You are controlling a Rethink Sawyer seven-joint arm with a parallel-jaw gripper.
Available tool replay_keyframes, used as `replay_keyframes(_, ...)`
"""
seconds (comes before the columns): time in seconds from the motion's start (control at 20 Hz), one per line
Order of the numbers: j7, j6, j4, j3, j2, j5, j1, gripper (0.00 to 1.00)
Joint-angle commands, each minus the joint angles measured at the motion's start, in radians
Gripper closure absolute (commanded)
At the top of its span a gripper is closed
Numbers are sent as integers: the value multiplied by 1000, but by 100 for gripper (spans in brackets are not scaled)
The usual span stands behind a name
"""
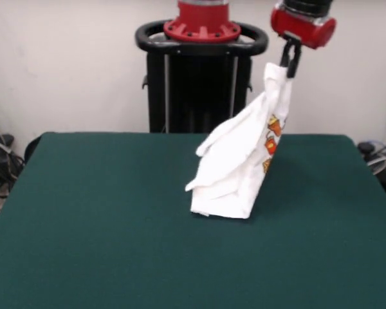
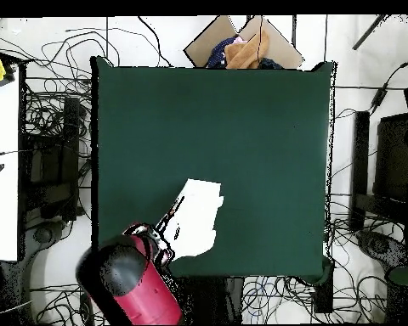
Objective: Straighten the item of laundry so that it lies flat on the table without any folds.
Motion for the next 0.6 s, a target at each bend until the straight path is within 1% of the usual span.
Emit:
replay_keyframes(0.05, 530, 180, -245, 47, -70, -170, 33, 100)
replay_keyframes(0.15, 608, 202, -278, 48, -84, -199, 43, 100)
replay_keyframes(0.25, 693, 232, -325, 33, -81, -240, 57, 100)
replay_keyframes(0.4, 812, 279, -394, 23, -76, -278, 78, 100)
replay_keyframes(0.6, 934, 341, -481, 24, -88, -305, 91, 100)
